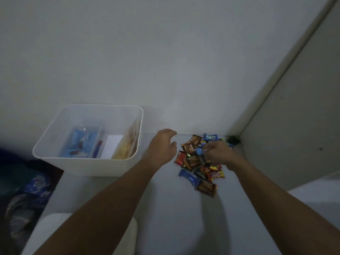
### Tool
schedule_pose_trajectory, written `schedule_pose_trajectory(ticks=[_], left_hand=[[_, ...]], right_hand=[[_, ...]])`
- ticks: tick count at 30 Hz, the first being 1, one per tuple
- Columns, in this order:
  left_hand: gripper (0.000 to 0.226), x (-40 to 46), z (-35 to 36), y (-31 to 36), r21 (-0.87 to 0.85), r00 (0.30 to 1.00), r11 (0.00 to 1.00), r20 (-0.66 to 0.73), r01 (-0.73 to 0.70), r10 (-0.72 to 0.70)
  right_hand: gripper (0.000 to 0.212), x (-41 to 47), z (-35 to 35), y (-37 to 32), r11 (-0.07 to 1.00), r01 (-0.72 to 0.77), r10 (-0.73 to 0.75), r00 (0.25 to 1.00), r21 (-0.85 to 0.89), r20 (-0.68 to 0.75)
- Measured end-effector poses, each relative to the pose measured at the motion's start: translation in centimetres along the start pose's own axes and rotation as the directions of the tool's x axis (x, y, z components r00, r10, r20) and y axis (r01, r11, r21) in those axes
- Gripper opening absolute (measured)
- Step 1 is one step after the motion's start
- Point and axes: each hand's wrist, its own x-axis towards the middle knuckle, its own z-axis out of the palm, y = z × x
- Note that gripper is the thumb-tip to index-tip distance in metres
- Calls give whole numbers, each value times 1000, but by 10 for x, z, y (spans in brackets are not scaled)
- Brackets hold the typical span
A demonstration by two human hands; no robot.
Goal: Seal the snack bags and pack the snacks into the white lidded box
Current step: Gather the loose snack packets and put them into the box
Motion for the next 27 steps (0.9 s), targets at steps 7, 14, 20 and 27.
schedule_pose_trajectory(ticks=[7,14,20,27], left_hand=[[68,-42,114,-9,155,961,987,278,-44,0],[130,-41,156,-28,400,878,890,478,-219,1],[92,-27,162,-53,429,873,875,487,-225,-14],[61,-38,169,-59,407,954,897,298,-171,46]], right_hand=[[69,-1,9,110,934,170,-168,985,-314,34],[126,23,31,151,702,334,-273,942,-629,195],[99,44,42,171,640,376,-377,914,-671,153],[48,53,51,187,621,420,-584,811,-661,-33]])
